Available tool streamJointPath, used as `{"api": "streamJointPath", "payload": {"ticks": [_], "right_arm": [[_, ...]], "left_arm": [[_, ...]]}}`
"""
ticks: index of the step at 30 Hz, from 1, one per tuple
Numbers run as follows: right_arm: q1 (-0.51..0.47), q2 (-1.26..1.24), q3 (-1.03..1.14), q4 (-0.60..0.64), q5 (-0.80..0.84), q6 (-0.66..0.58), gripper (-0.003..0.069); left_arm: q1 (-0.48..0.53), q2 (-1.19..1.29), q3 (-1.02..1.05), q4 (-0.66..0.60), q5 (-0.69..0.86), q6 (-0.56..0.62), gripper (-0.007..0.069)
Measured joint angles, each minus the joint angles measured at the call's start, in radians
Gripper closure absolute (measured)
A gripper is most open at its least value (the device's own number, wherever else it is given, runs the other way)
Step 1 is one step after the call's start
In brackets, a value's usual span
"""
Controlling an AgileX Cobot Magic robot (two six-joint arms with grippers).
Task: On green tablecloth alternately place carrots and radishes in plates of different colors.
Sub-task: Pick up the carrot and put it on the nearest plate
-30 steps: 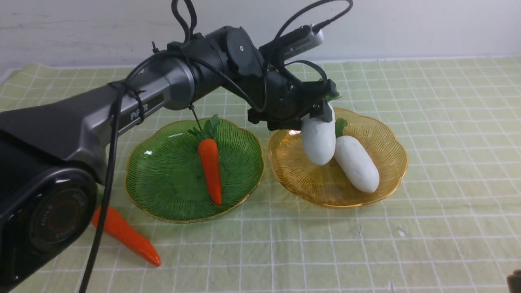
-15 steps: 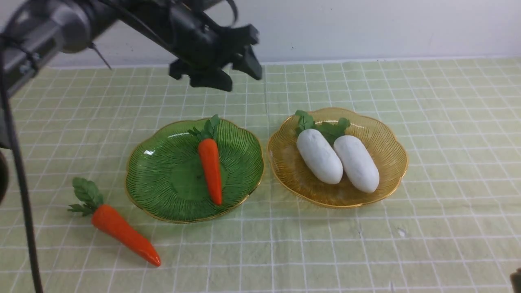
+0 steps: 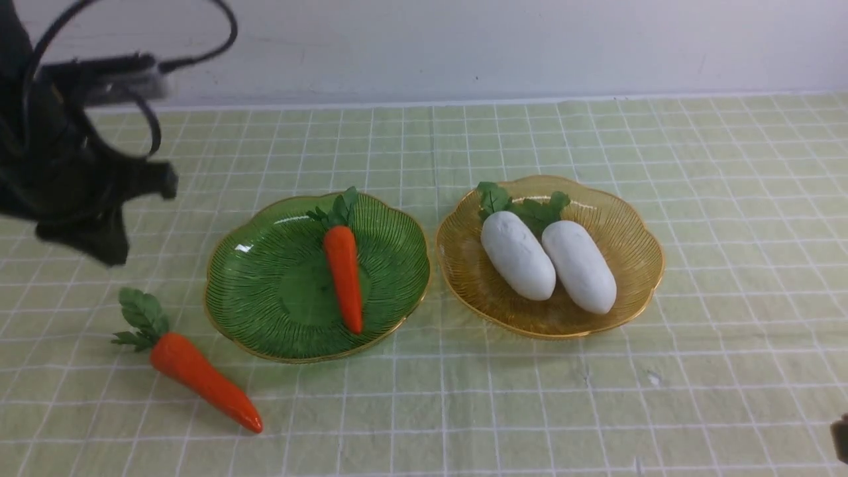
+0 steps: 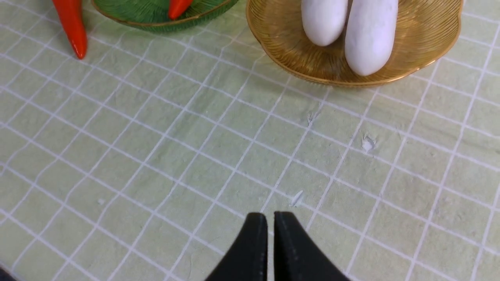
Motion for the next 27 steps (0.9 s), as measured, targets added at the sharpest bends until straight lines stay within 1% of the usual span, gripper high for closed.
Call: {"api": "streamJointPath", "payload": {"ticks": [1, 3, 4, 5, 6, 8, 9, 11, 15, 17, 18, 19, 24, 27], "right_arm": [[0.0, 0.0, 0.0, 0.0, -0.003, 0.0, 0.0643], [0.0, 0.0, 0.0, -0.001, -0.031, 0.0, 0.0643], [0.0, 0.0, 0.0, -0.003, -0.042, 0.0, 0.0643], [0.0, 0.0, 0.0, -0.005, -0.046, 0.0, 0.0643], [0.0, 0.0, 0.0, -0.01, -0.056, 0.0, 0.0643], [0.0, 0.0, 0.0, -0.017, -0.059, 0.0, 0.0643], [0.0, 0.0, 0.0, -0.026, -0.063, 0.0, 0.0643], [0.0, 0.0, 0.0, -0.029, -0.067, 0.0, 0.0643], [0.0, 0.0, 0.0, -0.029, -0.075, 0.0, 0.0643], [0.0, 0.0, 0.0, -0.029, -0.084, 0.0, 0.0643], [0.0, 0.0, 0.0, -0.029, -0.086, 0.0, 0.0643], [0.0, 0.0, 0.0, -0.029, -0.088, 0.0, 0.0643], [0.0, 0.0, 0.0, -0.03, -0.094, 0.0, 0.0643], [0.0, 0.0, 0.0, -0.03, -0.095, 0.0, 0.0643]], "left_arm": [[0.0, -0.004, 0.024, 0.009, 0.0, -0.012, 0.0632], [0.001, -0.032, 0.148, 0.101, 0.001, -0.149, 0.0632], [0.001, -0.032, 0.181, 0.114, -0.001, -0.191, 0.0632], [0.001, -0.032, 0.186, 0.116, -0.002, -0.206, 0.0632], [0.001, -0.027, 0.229, 0.125, -0.024, -0.257, 0.0632], [0.001, -0.025, 0.244, 0.125, -0.047, -0.276, 0.0632], [0.001, -0.016, 0.256, 0.118, -0.087, -0.305, 0.0632], [0.001, -0.005, 0.259, 0.099, -0.124, -0.325, 0.0632], [0.001, 0.032, 0.26, 0.004, -0.256, -0.344, 0.061], [-0.002, 0.059, 0.26, -0.066, -0.319, -0.343, 0.0573], [-0.003, 0.061, 0.26, -0.07, -0.323, -0.342, 0.0573], [-0.009, 0.074, 0.26, -0.081, -0.335, -0.337, 0.0554], [-0.026, 0.142, 0.26, -0.096, -0.359, -0.328, 0.0417], [-0.026, 0.178, 0.261, -0.098, -0.395, -0.328, 0.0318]]}}
